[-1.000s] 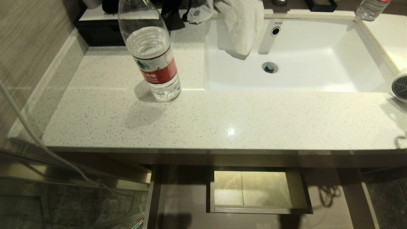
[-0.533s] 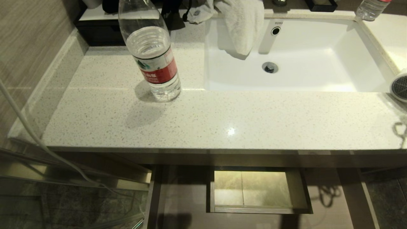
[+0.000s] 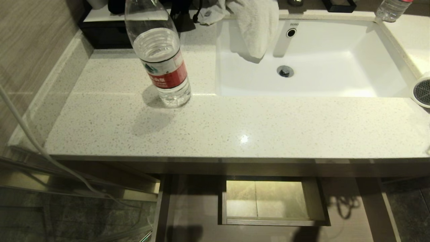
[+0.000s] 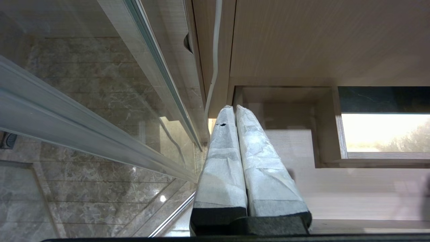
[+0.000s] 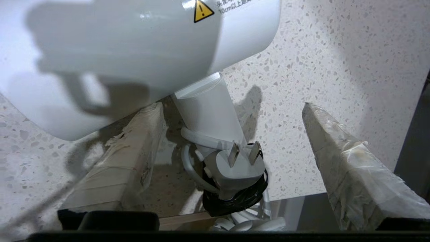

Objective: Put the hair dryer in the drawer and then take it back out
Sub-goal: Pick up the hairdryer

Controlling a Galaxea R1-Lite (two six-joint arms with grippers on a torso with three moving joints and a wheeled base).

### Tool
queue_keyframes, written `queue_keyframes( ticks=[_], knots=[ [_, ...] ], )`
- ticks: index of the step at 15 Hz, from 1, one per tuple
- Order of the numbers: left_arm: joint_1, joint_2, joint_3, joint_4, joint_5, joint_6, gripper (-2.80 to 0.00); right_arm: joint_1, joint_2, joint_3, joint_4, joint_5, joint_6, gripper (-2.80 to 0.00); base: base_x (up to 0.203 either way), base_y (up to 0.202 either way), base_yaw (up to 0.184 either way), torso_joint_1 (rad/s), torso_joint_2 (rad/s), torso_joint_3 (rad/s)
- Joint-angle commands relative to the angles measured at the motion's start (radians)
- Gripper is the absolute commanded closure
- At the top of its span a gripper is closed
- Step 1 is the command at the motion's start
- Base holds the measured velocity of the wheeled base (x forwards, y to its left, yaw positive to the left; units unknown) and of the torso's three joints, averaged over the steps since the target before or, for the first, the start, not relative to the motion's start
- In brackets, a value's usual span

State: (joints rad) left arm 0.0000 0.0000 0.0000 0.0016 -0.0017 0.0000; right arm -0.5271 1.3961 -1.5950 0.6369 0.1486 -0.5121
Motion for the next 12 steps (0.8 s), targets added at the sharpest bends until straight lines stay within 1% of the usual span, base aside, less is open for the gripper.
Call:
queue_keyframes(
  ticks=[1, 2, 4, 6, 12],
  knots=[
    [0.0, 0.0, 0.0, 0.0, 0.0, 0.0, 0.0, -0.011, 0.029, -0.019, 0.017, 0.016, -0.003, -2.8, 0.0, 0.0, 0.0, 0.0, 0.0, 0.0],
    [0.0, 0.0, 0.0, 0.0, 0.0, 0.0, 0.0, -0.011, 0.031, -0.019, 0.022, 0.024, -0.003, -2.8, 0.0, 0.0, 0.0, 0.0, 0.0, 0.0],
    [0.0, 0.0, 0.0, 0.0, 0.0, 0.0, 0.0, -0.011, 0.037, -0.019, 0.027, 0.074, -0.006, -2.8, 0.0, 0.0, 0.0, 0.0, 0.0, 0.0],
    [0.0, 0.0, 0.0, 0.0, 0.0, 0.0, 0.0, -0.011, 0.041, -0.017, 0.029, 0.1, -0.011, -2.8, 0.0, 0.0, 0.0, 0.0, 0.0, 0.0],
    [0.0, 0.0, 0.0, 0.0, 0.0, 0.0, 0.0, -0.016, 0.052, -0.008, 0.047, 0.1, -0.014, -2.8, 0.0, 0.0, 0.0, 0.0, 0.0, 0.0]
  ],
)
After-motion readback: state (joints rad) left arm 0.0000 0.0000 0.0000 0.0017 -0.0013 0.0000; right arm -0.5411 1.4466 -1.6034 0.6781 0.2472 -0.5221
